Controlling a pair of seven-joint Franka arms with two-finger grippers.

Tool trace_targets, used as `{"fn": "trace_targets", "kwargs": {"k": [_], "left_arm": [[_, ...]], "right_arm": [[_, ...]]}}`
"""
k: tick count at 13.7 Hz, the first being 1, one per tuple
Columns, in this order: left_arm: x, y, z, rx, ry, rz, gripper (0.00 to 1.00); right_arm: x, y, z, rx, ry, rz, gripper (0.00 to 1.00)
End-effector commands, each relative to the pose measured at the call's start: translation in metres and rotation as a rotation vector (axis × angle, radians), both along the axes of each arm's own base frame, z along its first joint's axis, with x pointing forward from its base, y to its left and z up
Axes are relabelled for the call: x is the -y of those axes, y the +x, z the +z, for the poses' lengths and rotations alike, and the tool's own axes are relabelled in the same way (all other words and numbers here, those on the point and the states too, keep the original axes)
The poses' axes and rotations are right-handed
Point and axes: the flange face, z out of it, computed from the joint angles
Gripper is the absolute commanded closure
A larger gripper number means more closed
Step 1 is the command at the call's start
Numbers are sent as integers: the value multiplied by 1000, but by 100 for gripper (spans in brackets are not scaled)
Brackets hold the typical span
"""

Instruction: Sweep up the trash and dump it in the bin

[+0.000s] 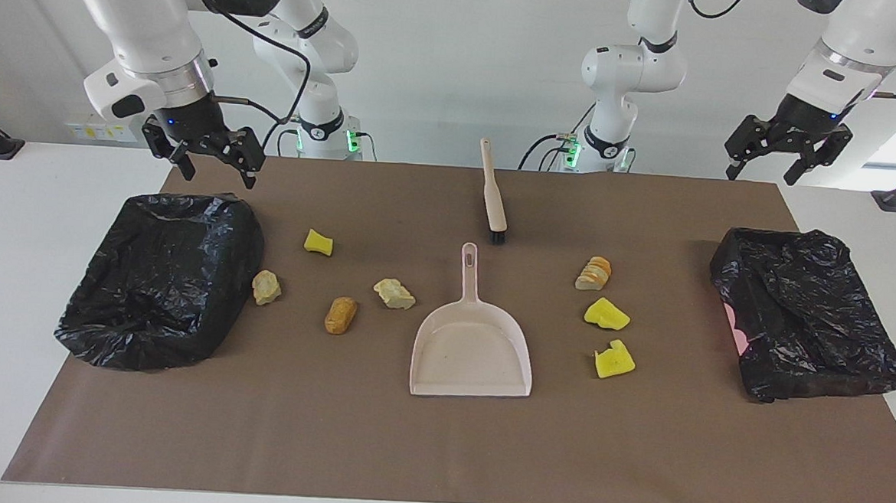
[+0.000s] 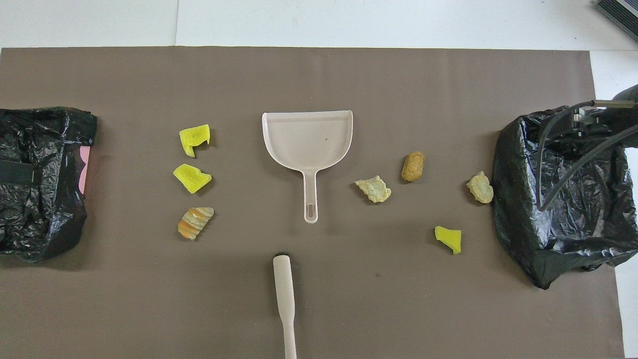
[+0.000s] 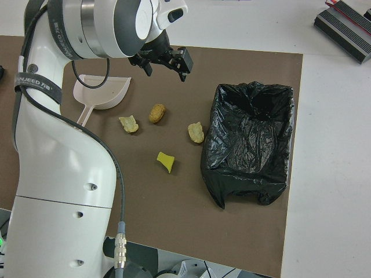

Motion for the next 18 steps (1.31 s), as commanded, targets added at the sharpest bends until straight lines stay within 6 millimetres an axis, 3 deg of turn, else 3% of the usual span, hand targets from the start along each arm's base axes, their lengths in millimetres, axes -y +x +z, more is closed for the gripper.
{"fn": "trace_targets", "kwargs": {"k": [1,7,15,18], "left_arm": [[-3,0,4,-3,-5,3,0],[-3,0,4,-3,-5,4,0],[-1,0,3,-5,-5,2,0],[16,-6,2,-37,-3,-23,0]], "right_arm": [[-1,-9,1,-13,17,25,0],[2,-21,-1,-86,12,26,0],[-7,-17,-2,-74,23,64,0],[-23,-14,-7,-76,23,94,0]]}}
